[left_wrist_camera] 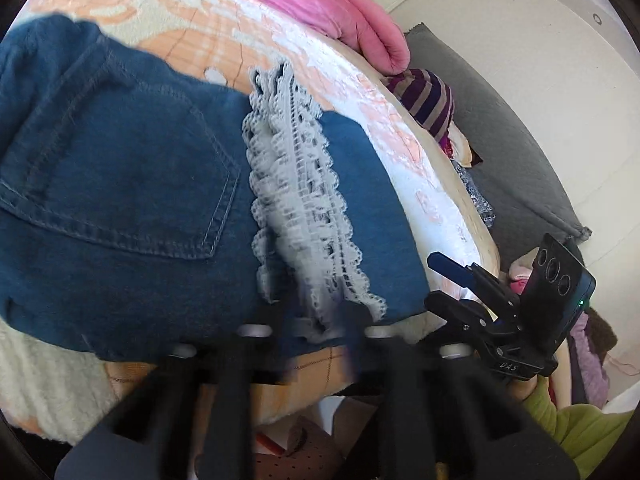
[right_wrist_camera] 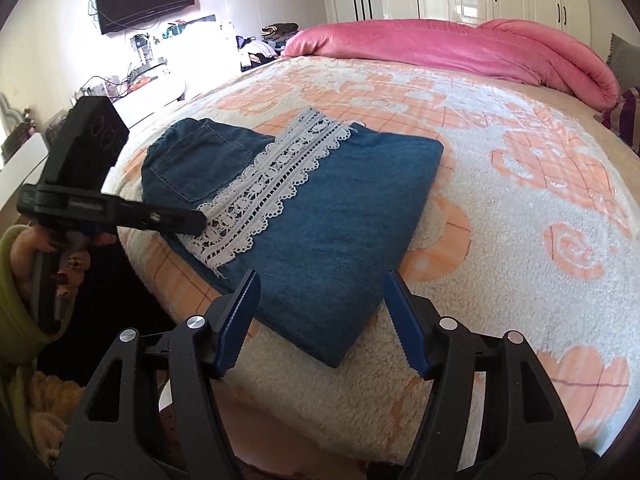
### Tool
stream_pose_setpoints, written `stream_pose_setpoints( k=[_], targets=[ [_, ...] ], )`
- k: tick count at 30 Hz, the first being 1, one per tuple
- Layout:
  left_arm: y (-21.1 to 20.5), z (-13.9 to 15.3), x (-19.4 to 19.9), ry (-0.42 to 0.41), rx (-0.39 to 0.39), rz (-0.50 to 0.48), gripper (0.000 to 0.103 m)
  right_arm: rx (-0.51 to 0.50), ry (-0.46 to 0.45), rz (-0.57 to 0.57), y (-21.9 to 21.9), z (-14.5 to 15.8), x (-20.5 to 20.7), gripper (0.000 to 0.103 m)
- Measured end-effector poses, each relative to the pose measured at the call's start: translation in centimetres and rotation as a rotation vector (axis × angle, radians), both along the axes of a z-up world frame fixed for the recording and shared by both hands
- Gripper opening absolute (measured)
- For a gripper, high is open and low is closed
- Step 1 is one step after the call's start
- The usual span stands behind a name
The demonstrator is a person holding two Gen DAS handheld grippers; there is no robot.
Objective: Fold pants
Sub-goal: 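Lay the folded hem down and open the left gripper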
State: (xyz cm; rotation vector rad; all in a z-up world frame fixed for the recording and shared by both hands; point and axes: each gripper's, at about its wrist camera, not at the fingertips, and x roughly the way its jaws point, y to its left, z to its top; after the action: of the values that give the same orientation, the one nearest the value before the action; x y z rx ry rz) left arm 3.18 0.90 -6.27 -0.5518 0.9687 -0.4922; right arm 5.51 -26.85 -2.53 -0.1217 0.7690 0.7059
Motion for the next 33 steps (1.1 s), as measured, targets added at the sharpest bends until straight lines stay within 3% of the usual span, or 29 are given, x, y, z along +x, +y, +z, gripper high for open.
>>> stream_pose_setpoints(
  k=[3, 7, 12, 14, 22, 26, 31, 33],
  targets=[
    [0.3, 1.0, -0.9, -0.021, 0.018, -0.017, 0.011, -0.001, -0.009, 0.008, 0.2, 0.5, 0.0, 0.057],
    [0.3, 2.0, -1.7, -0.066, 0.175, -0.001, 0.011, 0.01, -0.034, 0.045, 1.4, 1.6, 0.5, 0.058],
    [0.4, 0.8, -1.5, -0.03, 0.17, -0.016, 0.012, -0.101, -0.007, 0.051, 3.1, -0.6, 1.1, 0.058],
    [0.4, 0.8, -1.5, -0.035, 0.187, -0.018, 0.02, -0.136, 0.02, 0.043, 3.1, -1.9, 1.4, 0.058],
    [0.0, 1.5, -1.1, -0.047, 0.221, -0.021, 0.023, -0.094, 0.011, 0.037, 2.4, -2.4, 1.0, 0.06],
    [0.1, 2.1, -1.4, -0.058, 0.23, -0.015, 0.027, -0.037, 0.021, 0.002, 1.4, -1.5, 0.7, 0.08],
    [-0.2, 2.9, -1.8, -0.079, 0.248, -0.011, 0.037, 0.015, 0.015, -0.038, 0.2, -0.3, 0.6, 0.081],
    [-0.2, 3.2, -2.0, -0.086, 0.251, -0.011, 0.04, 0.025, 0.007, -0.049, 0.0, 0.0, 0.5, 0.087]
  ],
)
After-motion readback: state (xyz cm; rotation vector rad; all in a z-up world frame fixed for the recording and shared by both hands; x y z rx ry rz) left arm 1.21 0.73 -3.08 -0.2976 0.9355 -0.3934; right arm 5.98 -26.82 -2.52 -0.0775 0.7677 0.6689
